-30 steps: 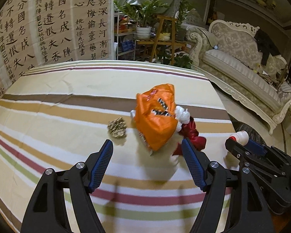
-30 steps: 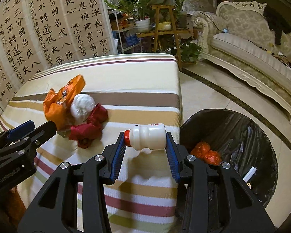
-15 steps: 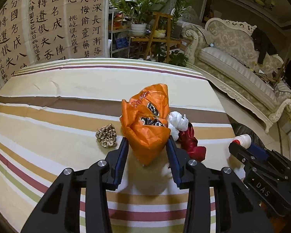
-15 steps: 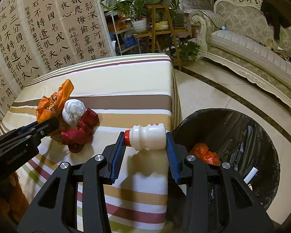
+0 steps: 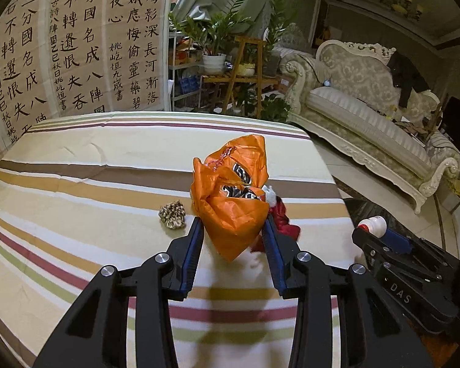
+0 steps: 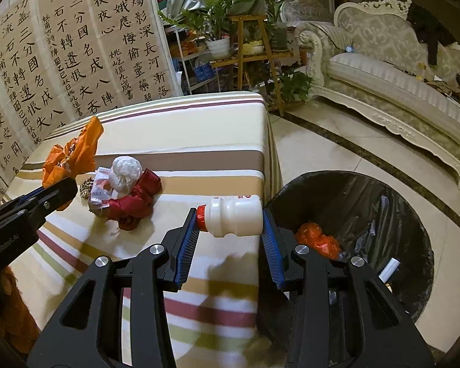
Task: Collect trash
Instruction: 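Carry orange bag and white bottle over the bin and open both tools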
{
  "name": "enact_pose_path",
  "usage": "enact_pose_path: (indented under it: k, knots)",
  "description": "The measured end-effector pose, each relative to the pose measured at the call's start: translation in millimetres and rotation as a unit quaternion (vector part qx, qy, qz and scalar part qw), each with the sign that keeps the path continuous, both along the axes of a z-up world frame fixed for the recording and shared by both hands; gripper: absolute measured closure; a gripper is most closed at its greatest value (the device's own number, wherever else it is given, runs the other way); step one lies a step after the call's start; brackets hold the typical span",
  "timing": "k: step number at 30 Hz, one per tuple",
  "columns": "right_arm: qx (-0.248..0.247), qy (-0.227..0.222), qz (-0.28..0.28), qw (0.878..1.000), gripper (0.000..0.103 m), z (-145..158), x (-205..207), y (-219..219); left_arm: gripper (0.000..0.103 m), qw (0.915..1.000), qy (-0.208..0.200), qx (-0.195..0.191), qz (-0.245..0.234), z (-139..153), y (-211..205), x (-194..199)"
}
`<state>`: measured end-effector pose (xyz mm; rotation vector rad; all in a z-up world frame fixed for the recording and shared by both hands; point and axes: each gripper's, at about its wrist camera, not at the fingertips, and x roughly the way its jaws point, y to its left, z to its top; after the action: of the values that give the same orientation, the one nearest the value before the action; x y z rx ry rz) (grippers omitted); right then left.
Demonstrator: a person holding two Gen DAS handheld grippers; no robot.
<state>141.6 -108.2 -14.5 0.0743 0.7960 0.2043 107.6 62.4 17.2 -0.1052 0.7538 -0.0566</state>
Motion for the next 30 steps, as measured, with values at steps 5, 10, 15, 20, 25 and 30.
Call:
enact_pose_path:
  k: [5,10,15,20,25,30]
  knots:
    - [-0.003,-0.007,-0.014,1.000,0.063,5,-17,-15,0.063,0.9999,-0.003,-0.001,-0.013,2,-11,-13]
    - [-0.006,-0.009,-0.032,0.999,0.063,7,-30,-32,0.063,0.9994,0.000,-0.003,-0.035,-2,-31,-24]
    - [-0.009,-0.010,-0.056,0.998,0.063,6,-46,-51,0.063,0.9982,0.002,-0.003,-0.060,-7,-54,-32]
    - [-0.018,-0.006,-0.083,0.996,0.063,1,-57,-75,0.063,0.9963,0.005,0.001,-0.086,-15,-83,-37]
    - [-0.025,-0.001,-0.106,0.994,0.063,-7,-62,-93,0.063,0.9940,0.011,0.010,-0.108,-23,-109,-35]
    - [-0.026,0.004,-0.120,0.992,0.063,-15,-60,-107,0.063,0.9920,0.014,0.021,-0.123,-28,-130,-31]
